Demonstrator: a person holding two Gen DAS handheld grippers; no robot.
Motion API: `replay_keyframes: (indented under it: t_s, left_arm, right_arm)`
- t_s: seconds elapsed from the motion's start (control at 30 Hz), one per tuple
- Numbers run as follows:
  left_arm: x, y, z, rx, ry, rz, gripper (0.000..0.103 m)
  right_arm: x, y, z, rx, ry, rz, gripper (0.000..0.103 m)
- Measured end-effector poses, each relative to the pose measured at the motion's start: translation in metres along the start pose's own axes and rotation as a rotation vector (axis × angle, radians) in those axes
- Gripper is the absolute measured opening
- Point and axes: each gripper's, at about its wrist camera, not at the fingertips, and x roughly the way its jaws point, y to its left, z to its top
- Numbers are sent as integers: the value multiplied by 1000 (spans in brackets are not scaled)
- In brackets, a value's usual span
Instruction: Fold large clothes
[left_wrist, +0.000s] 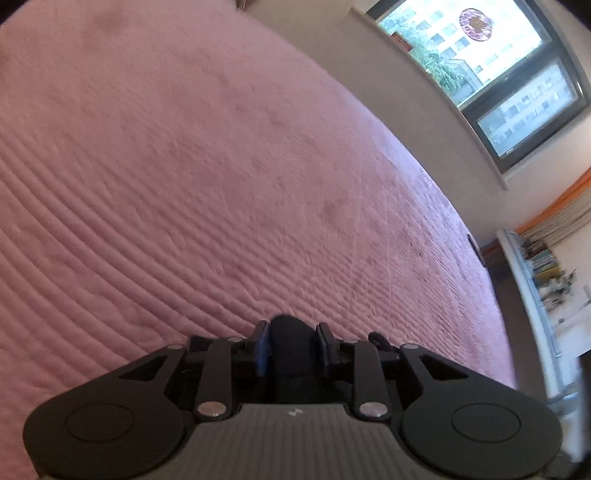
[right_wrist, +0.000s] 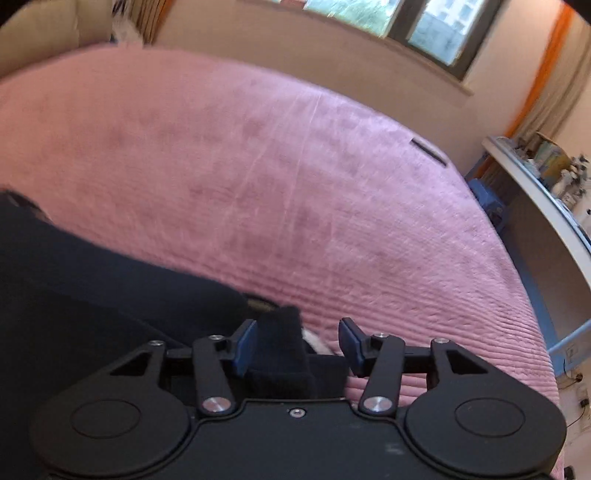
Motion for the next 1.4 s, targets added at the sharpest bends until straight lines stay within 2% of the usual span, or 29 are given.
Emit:
replay_keyframes:
  t_s: [0.1,0.13,0.2,0.27,0.3,0.37,0.4,0.47,0.5,0.53,0.63,0.67,0.7,0.83,0.9,0.97,1.07,1.13,1.3,1.37,1.4]
  left_arm:
    - [-45,-27,-10,135,-68,65,34]
    - [-58,-37,-13,158,-80,66,38]
    - [-82,-55,-29,172,-85,8,42]
    - [-88,-73,-51,170,-62,-37,43]
    - [-84,-80,-62,179,-48,-27,43]
    - [-69,-86,-85,210,-26,69,40]
    - [-59,-81,-97,210,-13,108,36]
    - [-48,-64,-113,193,2,139,24]
    - [-51,-55,-117,180,-7,136,14]
    - [-56,-49,-118,165,-9,128,11]
    - [-87,-29,-111,61,12,77,11]
    - [-102,-25,-111,48,18,97,13]
    - [-114,-21,-112,45,20,123,20]
    - [-173,0,-126,25,19,212,40]
    - [-188,12,-138,-34,51,223,51]
    - [-203,21,-151,-91,76,203,54]
    - [-205,31,-170,-150,97,196,58]
    - [-198,37,-180,-198,92,191,59]
    - [-178,44,-208,-281,40,157,61]
    - [-169,43,-210,-314,-15,120,67]
    - [-166,43,-211,-335,-39,96,76]
  right_arm:
    - [-50,-4,2,50,-10,54,57]
    - [-69,-1,1,86,-15,109,49]
    - [-88,15,-4,152,4,214,35]
    - [-88,45,-8,170,57,318,17]
    - [-84,64,-11,153,65,341,8]
    - [-69,94,-17,141,72,348,8]
    - [-56,104,-22,148,106,359,8]
    - [-29,116,-36,169,188,374,8]
    - [-20,116,-43,183,197,382,5]
    - [-16,112,-46,208,188,389,0]
    - [-17,96,-42,278,213,419,0]
    - [-23,91,-39,288,216,419,2]
    - [-33,88,-37,298,205,430,10]
    - [-81,86,-41,310,156,484,12]
    - [-94,98,-51,322,188,491,12]
    - [-96,116,-62,312,225,470,12]
    - [-93,137,-71,253,212,376,11]
    - [-86,147,-77,227,213,353,11]
    - [-92,137,-79,248,220,364,12]
    - [-92,134,-81,246,218,380,12]
    - [-91,134,-82,244,216,385,12]
